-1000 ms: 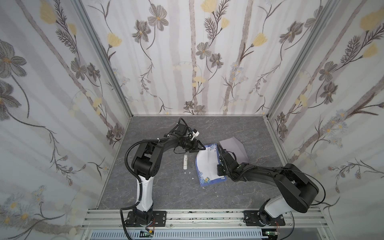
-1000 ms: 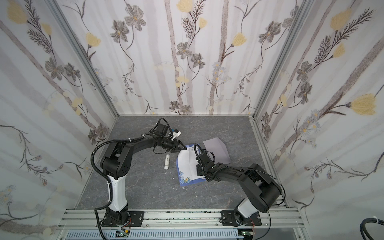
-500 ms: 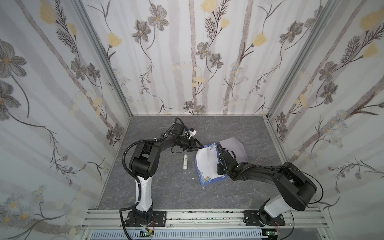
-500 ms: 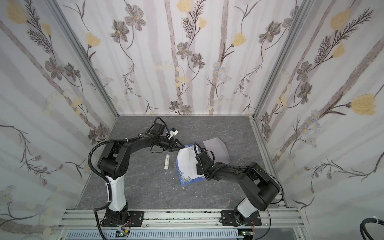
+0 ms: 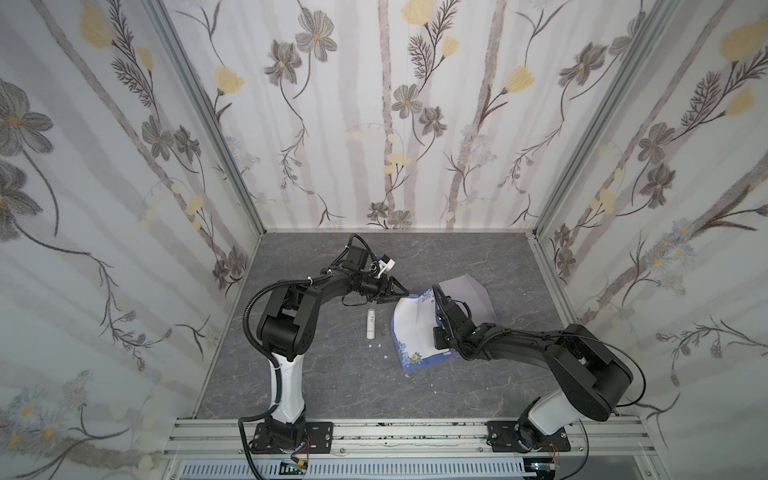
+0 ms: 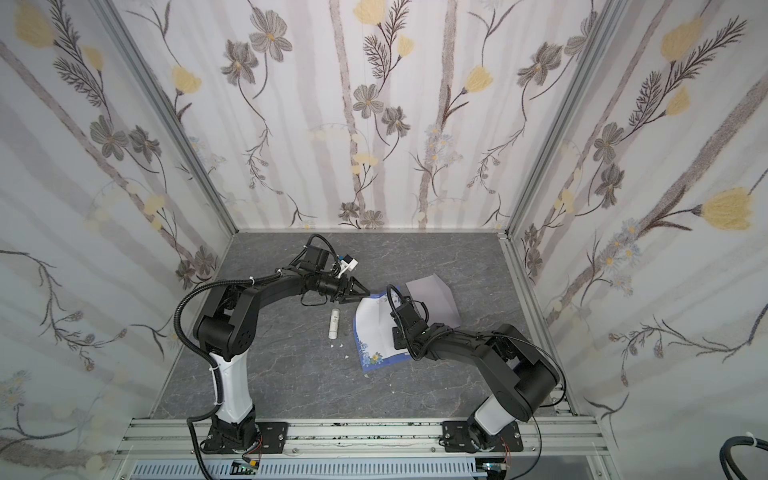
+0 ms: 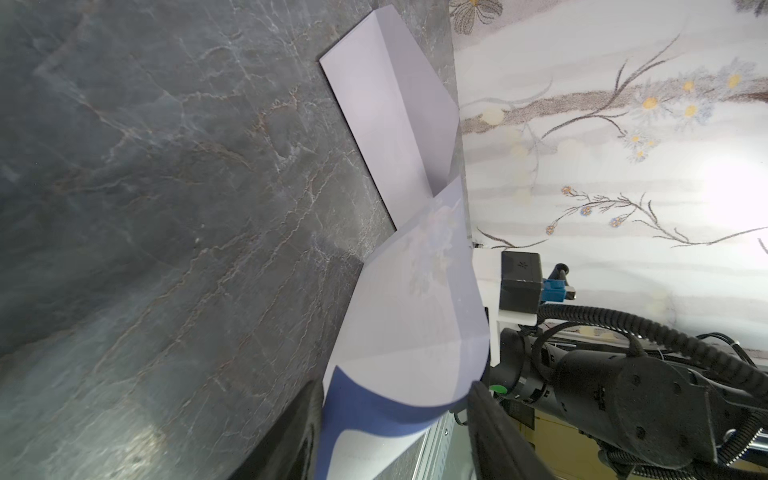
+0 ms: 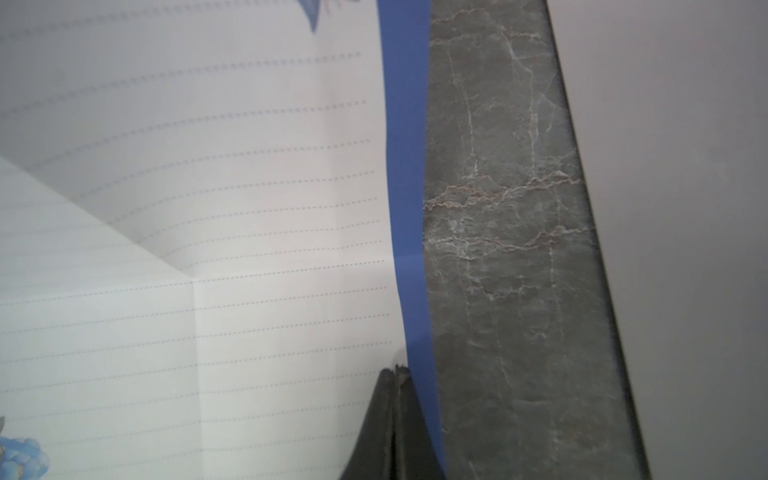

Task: Place the letter into the envelope and seal it
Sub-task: 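Lift the letter's near edge with the left gripper and fold it toward the right gripper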

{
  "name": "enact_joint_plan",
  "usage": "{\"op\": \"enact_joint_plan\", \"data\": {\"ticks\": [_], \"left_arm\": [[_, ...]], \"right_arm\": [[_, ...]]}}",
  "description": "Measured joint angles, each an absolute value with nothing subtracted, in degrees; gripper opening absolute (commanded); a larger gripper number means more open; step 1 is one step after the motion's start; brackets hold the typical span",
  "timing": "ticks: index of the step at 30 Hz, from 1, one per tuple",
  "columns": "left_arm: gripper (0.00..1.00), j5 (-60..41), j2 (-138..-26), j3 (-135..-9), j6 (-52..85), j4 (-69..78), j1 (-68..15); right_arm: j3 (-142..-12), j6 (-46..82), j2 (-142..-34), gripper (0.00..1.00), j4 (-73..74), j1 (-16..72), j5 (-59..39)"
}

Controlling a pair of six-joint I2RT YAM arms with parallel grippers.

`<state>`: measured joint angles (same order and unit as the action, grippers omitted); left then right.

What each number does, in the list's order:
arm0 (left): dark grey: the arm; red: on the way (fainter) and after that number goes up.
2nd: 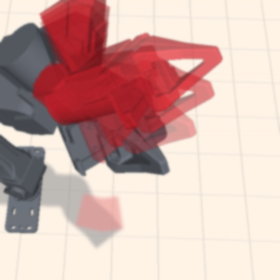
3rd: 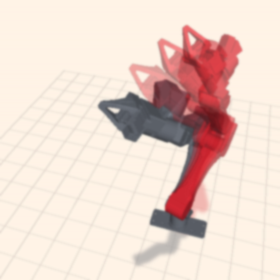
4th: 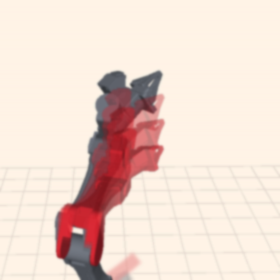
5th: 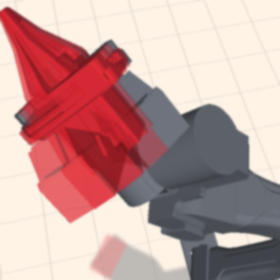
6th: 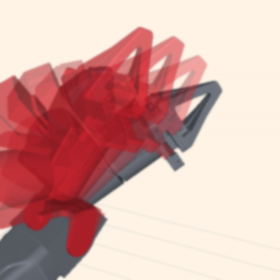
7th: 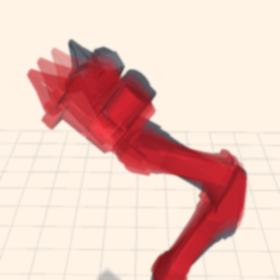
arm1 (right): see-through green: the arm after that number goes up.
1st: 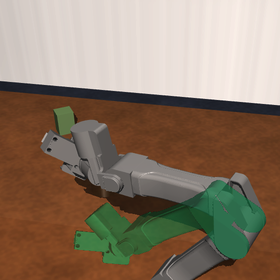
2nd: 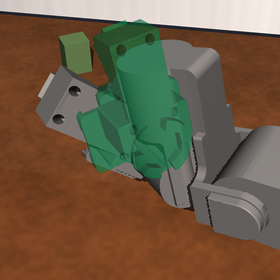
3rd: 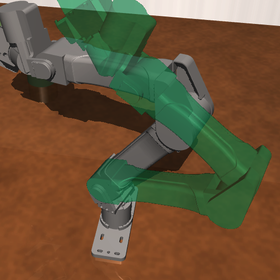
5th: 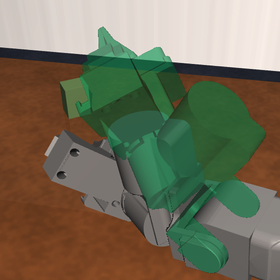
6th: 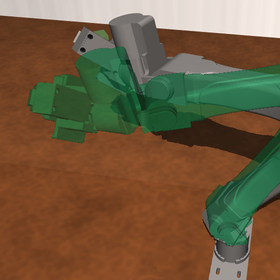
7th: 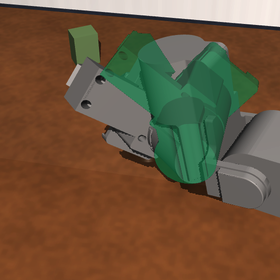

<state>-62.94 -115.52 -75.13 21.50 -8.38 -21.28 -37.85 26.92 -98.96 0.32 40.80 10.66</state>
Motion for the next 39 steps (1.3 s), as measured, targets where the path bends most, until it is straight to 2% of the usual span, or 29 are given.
{"op": "enact_joint_plan", "data": {"ticks": [13,24,39], "left_arm": [[0.59,-63.75,-116.95,-74.72,24.47,-5.78,-21.69],[0.54,-61.89,-114.37,-70.19,25.52,-4.75,-21.28],[0.53,-58.92,-112.53,-69.32,25.52,-4.58,-22.55]], "right_arm": [[-38.2,26.52,-99.07,0.0,-0.23,40.75,10.7],[-38.68,26.52,-99.44,0.0,-0.27,40.32,10.61],[-42.28,26.55,-95.92,0.0,-2.44,39.88,9.3]]}}
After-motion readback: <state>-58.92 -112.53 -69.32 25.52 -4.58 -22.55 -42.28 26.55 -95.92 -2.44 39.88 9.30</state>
